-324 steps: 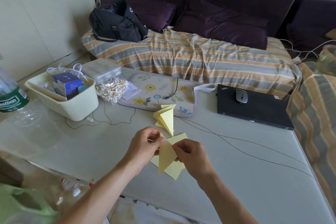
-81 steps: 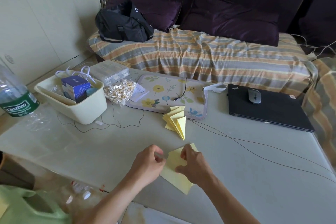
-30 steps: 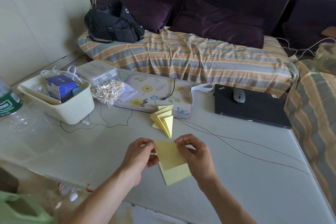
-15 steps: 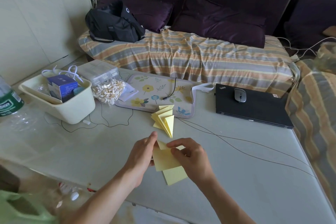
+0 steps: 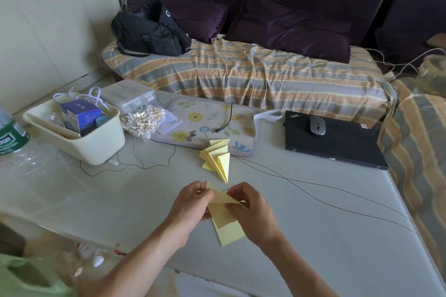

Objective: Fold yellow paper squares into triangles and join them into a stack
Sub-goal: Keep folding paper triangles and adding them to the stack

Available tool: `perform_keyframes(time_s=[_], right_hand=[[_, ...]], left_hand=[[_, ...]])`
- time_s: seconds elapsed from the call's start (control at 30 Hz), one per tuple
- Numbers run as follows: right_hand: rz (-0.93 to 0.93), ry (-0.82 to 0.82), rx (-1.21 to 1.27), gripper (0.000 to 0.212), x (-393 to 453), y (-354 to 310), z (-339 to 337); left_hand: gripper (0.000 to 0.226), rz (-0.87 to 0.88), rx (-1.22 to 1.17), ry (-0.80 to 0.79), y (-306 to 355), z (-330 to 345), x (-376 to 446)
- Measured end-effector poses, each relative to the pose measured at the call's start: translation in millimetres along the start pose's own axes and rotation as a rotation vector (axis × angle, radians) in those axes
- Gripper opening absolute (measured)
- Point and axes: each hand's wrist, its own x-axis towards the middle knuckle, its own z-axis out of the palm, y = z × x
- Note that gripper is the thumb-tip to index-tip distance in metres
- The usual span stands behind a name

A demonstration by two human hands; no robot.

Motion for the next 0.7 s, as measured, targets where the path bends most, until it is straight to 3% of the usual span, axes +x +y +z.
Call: perform_keyframes(time_s=[0.17,0.37,0.57,0.7], right_hand=[[0.068,0.092,0.177,0.022,2.4,1.7,-5.6],[0.058,0.024,0.233,0.022,1.4,2.9,-2.7],[0.129,-0.137,0.278,0.046,-1.5,-2.6,-9.6],[0.134,-0.174,0.27,0.046,-1.9,-4.4,-12.5]], left_hand=[[0.015,-0.039,-0.12,-0.038,-0.5,3.4,-2.9],[0.011,-0.013,-0.143,0.045,0.1,2.1,0.4],[0.011,0.181,0.128,0.093,-3.7,-1.2,2.2],[0.011,0.208,0.198,0.045,0.6,-6.9,2.8]])
